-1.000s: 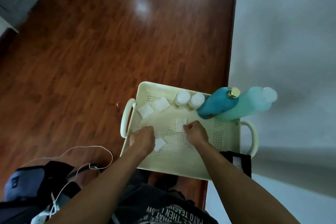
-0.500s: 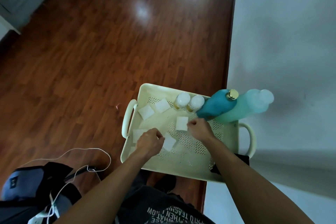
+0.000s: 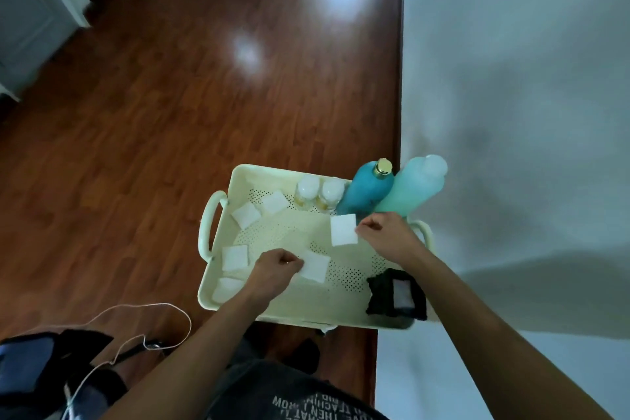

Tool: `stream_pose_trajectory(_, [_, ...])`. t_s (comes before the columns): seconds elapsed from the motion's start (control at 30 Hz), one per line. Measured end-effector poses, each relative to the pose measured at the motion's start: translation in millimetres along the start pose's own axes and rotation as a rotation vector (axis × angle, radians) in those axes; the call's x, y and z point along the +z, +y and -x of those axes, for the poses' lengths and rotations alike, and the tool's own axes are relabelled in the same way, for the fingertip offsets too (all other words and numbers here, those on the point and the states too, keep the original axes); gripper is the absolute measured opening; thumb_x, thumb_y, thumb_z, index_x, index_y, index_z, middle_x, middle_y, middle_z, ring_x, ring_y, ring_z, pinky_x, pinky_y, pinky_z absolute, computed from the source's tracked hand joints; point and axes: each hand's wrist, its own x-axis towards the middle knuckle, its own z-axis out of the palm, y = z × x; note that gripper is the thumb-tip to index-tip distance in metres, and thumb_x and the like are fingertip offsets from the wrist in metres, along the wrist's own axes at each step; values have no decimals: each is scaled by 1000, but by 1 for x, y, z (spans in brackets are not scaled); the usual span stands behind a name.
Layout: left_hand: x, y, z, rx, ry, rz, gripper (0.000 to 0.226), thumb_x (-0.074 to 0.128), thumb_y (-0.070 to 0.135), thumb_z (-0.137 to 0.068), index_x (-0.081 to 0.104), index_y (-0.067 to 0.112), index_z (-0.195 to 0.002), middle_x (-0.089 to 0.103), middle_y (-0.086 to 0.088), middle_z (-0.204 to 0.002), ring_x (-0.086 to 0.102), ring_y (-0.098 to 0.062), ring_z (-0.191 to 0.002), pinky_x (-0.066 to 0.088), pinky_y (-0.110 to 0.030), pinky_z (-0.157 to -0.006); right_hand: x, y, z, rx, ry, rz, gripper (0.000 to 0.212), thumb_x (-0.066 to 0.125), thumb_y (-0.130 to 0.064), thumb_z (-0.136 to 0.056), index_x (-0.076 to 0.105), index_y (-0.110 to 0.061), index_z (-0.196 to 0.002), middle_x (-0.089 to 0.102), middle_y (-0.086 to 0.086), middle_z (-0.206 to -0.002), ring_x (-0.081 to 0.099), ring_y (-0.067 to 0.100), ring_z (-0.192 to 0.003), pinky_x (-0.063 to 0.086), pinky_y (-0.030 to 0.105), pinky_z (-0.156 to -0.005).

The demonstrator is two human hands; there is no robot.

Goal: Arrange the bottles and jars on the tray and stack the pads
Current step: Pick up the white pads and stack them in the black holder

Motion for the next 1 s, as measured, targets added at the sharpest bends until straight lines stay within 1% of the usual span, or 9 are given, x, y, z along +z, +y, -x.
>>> stream_pose_trajectory(0.1, [17,12,9,-14,-22,74,13,76,33,-86,73,20,-83,61,9,-66,51,-8,-56,38,-23,-47,-23,15,19,11,26,-46,15,70,-32,-87,71,-27,-73,70,-19,-69,60,-8,-61,43,15,-56])
stream_pose_trajectory(0.2, [37,26,19,-39,-64,168,16,75,29,-88,72,13,-86,52,6,-57,40,-9,-42,31,-22,-40,-46,37,42,31,68,-150,15,71,-33,-86,74,-23,-76,70,-9,-73,57,-3,-56,45,21,-58])
stream_pose_trajectory(0.33, [62,47,35,-39,-141,253,17,72,23,-90,69,6,-91,48,3,-57,34,-10,-43,27,-23,-41,-71,65,72,76,114,-291,17,70,-32,-90,75,-26,-75,58,-12,-53,46,0,-45,40,20,-49])
stream_pose_trajectory(0.43, [81,63,46,-36,-179,239,15,70,22,-92,66,8,-88,49,3,-56,33,-10,-43,25,-21,-41,-81,85,89,111,175,-337,17,70,-32,-91,75,-22,-78,57,-16,-50,47,-3,-44,40,22,-51])
stream_pose_trajectory(0.67, [122,74,64,8,-148,48,19,65,25,-90,55,14,-77,55,-1,-66,41,-14,-52,32,-26,-49,-83,114,118,167,250,-418,15,69,-32,-91,75,-19,-84,62,-18,-54,54,-7,-47,41,21,-54])
stream_pose_trajectory(0.77, [135,75,70,20,-126,-13,25,63,27,-89,50,17,-71,55,0,-63,42,-12,-48,34,-25,-48,-79,120,123,193,255,-453,16,70,-31,-91,76,-20,-80,64,-15,-56,55,-5,-50,44,23,-55])
stream_pose_trajectory(0.83, [142,76,74,24,-92,-51,20,62,29,-90,56,17,-75,62,1,-67,50,-11,-51,37,-25,-48,-78,123,126,214,262,-465,17,69,-32,-91,75,-22,-79,66,-15,-59,56,-1,-52,45,22,-54])
stream_pose_trajectory(0.9, [147,77,77,36,-57,-73,17,61,29,-91,60,16,-81,66,0,-76,56,-11,-61,38,-26,-51,-77,126,128,228,262,-463,17,69,-33,-91,76,-22,-81,68,-18,-62,57,0,-56,44,20,-55])
stream_pose_trajectory(1.0, [154,77,79,42,-33,-73,16,62,31,-91,64,17,-84,68,1,-83,61,-11,-70,38,-24,-53,-76,129,131,236,249,-483,15,69,-32,-91,76,-21,-82,68,-19,-63,59,-7,-55,43,18,-55])
